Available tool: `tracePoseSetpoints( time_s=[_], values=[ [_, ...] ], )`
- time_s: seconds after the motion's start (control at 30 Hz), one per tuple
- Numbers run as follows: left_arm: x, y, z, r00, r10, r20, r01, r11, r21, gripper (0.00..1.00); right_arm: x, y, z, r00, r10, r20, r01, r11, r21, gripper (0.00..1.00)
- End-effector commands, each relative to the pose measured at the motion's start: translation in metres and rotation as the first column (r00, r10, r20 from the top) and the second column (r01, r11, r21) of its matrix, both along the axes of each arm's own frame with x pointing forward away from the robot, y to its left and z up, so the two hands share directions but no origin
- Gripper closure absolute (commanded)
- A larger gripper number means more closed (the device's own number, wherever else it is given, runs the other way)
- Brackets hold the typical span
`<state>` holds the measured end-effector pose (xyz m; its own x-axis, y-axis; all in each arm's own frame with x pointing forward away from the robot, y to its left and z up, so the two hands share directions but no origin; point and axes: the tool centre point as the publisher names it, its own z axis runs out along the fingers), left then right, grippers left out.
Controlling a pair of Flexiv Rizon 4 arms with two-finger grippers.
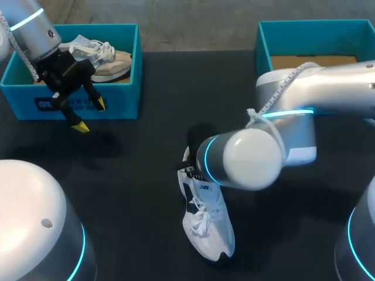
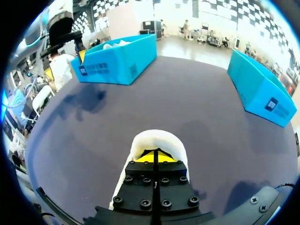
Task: Take the shoe out of the shoebox, open the shoe tongue, remove and reinsert the insole, then place the shoe into the shoebox
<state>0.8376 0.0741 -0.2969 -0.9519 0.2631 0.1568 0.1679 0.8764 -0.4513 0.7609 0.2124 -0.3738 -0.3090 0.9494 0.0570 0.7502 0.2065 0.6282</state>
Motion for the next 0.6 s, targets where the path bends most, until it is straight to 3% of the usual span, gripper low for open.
tracePoseSetpoints(
  time_s=[0.03, 0.3, 0.6],
  values=[
    [0.0, 0.001, -0.001, 1.0, -0.001, 0.0, 0.001, 1.0, -0.001, 0.0, 0.007, 0.002, -0.013, 1.0, 0.007, 0.011, -0.007, 1.0, 0.016, 1.0],
    [0.0, 0.001, -0.001, 1.0, -0.001, 0.0, 0.001, 1.0, -0.001, 0.0, 0.012, 0.009, -0.028, 0.999, 0.017, -0.038, -0.017, 1.0, -0.014, 1.0],
    [0.0, 0.001, -0.001, 1.0, -0.001, 0.0, 0.001, 1.0, -0.001, 0.0, 0.008, 0.01, -0.046, 0.98, -0.038, -0.195, 0.023, 0.997, -0.08, 1.0]
  ],
)
